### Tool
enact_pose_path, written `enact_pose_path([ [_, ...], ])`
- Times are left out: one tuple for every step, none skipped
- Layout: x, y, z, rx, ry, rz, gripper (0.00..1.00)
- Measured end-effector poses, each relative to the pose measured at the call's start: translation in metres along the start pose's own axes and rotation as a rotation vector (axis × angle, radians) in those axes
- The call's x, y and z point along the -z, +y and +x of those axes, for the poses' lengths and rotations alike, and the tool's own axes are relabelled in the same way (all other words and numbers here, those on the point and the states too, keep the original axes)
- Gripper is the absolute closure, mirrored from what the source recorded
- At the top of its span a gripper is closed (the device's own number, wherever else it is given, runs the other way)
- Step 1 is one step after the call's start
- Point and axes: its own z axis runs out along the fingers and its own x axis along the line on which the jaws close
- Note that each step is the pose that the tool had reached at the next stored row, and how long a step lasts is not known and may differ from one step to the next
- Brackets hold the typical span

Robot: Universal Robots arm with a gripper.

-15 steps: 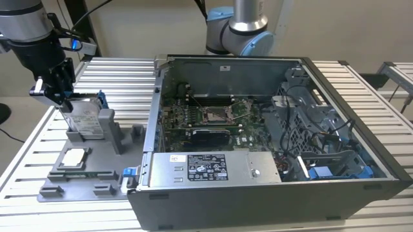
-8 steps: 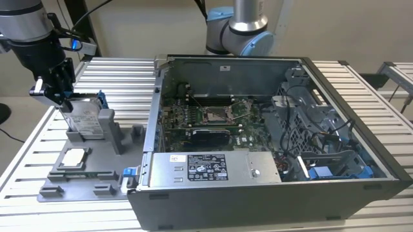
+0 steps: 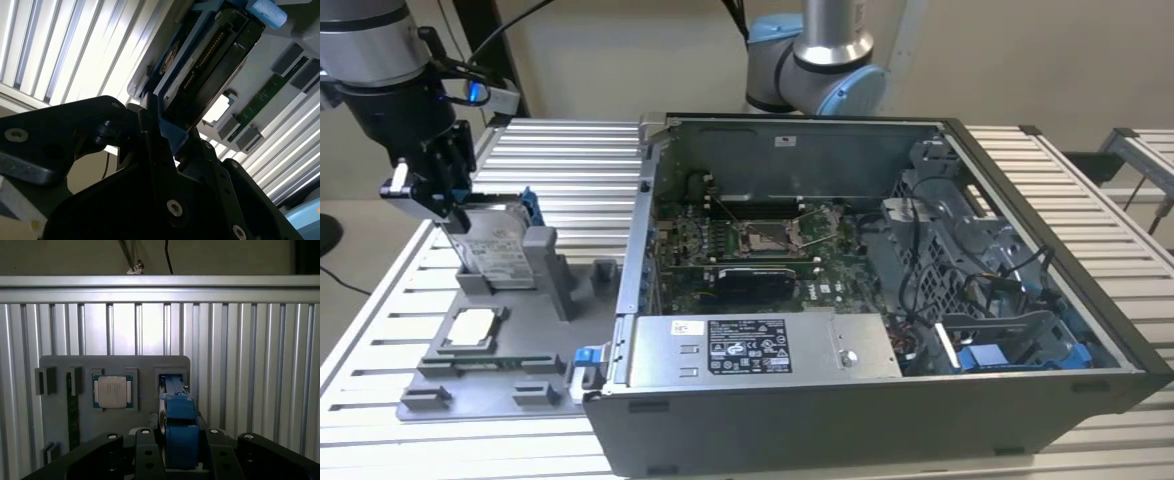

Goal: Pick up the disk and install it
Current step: 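Pick up the disk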

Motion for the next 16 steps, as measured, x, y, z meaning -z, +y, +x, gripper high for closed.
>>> enact_pose_path([
  [0.0000,0.0000,0.0000,0.000,-0.0004,0.0000,1.00],
  [0.0000,0.0000,0.0000,0.000,-0.0005,-0.0001,1.00],
  [0.0000,0.0000,0.0000,0.000,-0.0006,-0.0001,1.00],
  [0.0000,0.0000,0.0000,0.000,-0.0007,0.0000,1.00],
  [0.0000,0.0000,0.0000,0.000,-0.0008,0.0000,1.00],
  [0.0000,0.0000,0.0000,0.000,-0.0013,0.0000,1.00],
  [0.0000,0.0000,0.0000,0.000,-0.0019,-0.0001,1.00],
  [0.0000,0.0000,0.0000,0.000,-0.0019,-0.0001,1.00],
  [0.0000,0.0000,0.0000,0.000,-0.0021,-0.0001,1.00],
  [0.0000,0.0000,0.0000,0.000,-0.0022,-0.0001,1.00],
  [0.0000,0.0000,0.0000,0.000,-0.0023,-0.0001,1.00],
  [0.0000,0.0000,0.0000,0.000,-0.0024,-0.0001,1.00],
  [0.0000,0.0000,0.0000,0.000,-0.0025,-0.0001,1.00],
  [0.0000,0.0000,0.0000,0.000,-0.0026,-0.0001,1.00],
  [0.0000,0.0000,0.0000,0.000,-0.0027,0.0000,1.00],
  [0.0000,0.0000,0.0000,0.000,-0.0028,0.0000,1.00],
])
